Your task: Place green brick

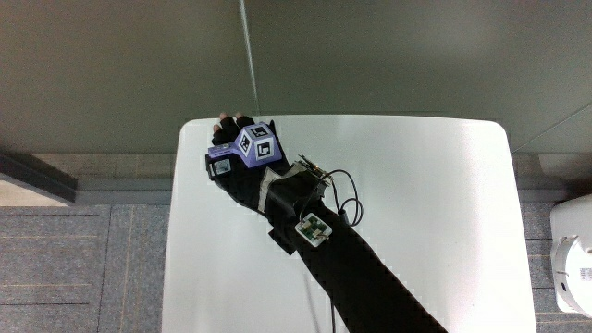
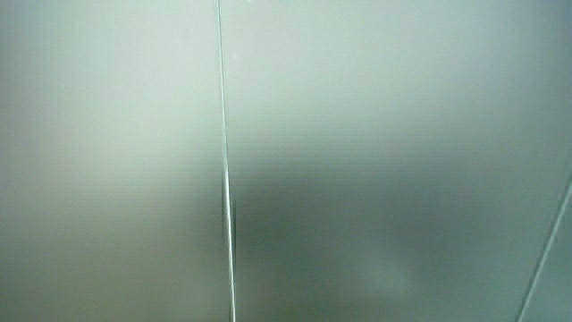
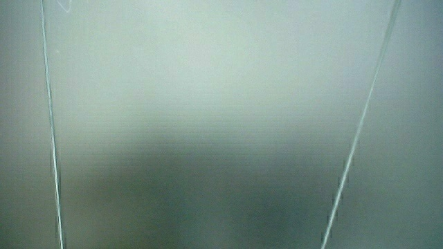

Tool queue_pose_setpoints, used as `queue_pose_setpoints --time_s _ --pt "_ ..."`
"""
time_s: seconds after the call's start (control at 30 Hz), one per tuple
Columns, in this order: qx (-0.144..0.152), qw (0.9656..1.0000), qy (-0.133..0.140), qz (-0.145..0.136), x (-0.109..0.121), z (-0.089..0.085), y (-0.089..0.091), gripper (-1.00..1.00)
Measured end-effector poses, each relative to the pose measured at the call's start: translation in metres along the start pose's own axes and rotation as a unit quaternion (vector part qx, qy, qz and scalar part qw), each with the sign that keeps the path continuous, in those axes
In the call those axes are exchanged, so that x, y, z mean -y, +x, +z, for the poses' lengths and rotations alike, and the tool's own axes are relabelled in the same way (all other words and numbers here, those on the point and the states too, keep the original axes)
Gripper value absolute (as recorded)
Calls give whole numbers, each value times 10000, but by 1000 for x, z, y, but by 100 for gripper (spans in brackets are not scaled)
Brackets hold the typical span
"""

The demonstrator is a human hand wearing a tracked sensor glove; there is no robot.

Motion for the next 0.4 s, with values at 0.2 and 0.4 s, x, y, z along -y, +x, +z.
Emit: queue_pose_setpoints --time_s 0.2,0.4 --pt "-25 10000 13 89 -1 -1 3 -100" --pt "-138 9998 88 102 0 -4 15 -100"
